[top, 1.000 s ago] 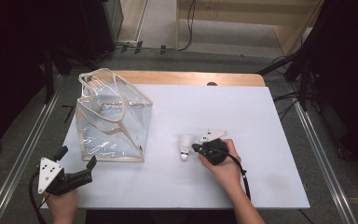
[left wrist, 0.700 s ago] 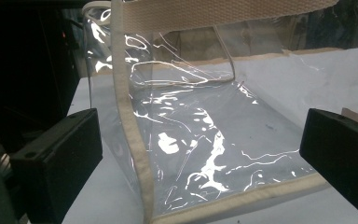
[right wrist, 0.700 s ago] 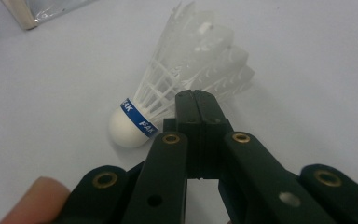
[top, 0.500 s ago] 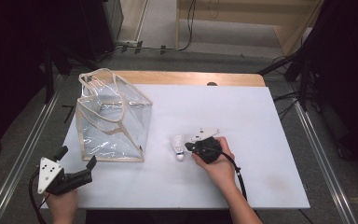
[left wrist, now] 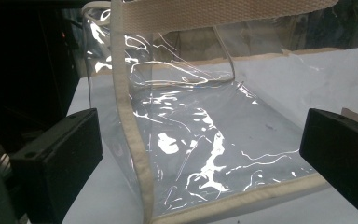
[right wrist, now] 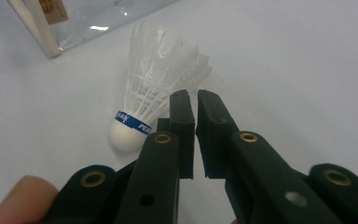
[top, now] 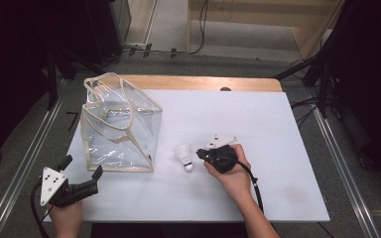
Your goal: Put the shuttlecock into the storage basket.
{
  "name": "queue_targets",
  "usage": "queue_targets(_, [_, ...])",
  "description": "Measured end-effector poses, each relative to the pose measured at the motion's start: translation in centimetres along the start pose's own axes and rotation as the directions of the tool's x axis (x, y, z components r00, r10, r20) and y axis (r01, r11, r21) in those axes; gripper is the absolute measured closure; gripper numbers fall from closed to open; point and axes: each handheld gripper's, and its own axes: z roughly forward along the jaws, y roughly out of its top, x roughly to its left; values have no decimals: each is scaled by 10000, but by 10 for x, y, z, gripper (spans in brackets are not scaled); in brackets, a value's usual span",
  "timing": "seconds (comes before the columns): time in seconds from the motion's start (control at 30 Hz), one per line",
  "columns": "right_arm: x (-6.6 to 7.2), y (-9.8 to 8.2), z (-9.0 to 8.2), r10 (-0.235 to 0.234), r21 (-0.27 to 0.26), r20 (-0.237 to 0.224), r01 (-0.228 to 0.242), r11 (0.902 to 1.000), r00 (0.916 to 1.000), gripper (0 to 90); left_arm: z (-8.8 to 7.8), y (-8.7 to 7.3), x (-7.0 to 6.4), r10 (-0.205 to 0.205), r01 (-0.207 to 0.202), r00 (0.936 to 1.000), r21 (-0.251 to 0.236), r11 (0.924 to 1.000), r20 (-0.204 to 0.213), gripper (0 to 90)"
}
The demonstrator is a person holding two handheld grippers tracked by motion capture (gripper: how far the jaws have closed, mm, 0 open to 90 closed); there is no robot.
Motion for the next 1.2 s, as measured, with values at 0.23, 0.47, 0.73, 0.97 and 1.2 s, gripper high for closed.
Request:
queue_targets(0.23, [3,5,-19,361,-578,340,-341,9977,9988,536,0,0,0,13,-13,10000,22,10000,3,0])
queue_targets(0.47, [8,10,-27,585,-603,247,-569,9966,9980,227,0,0,-1,16,-16,10000,16,10000,-2,0])
queue_targets(0.73, [14,13,-28,1199,-485,241,-1186,9918,9925,0,0,0,-1,10,-10,10000,12,10000,-8,0])
queue_targets(0.97, [22,11,-21,1543,-363,14,-1542,9874,9880,0,0,0,0,5,-5,10000,11,10000,-7,0])
queue_targets(1.2, [29,8,-7,1889,-68,53,-1888,9820,9820,0,0,0,0,14,-14,10000,18,10000,4,0])
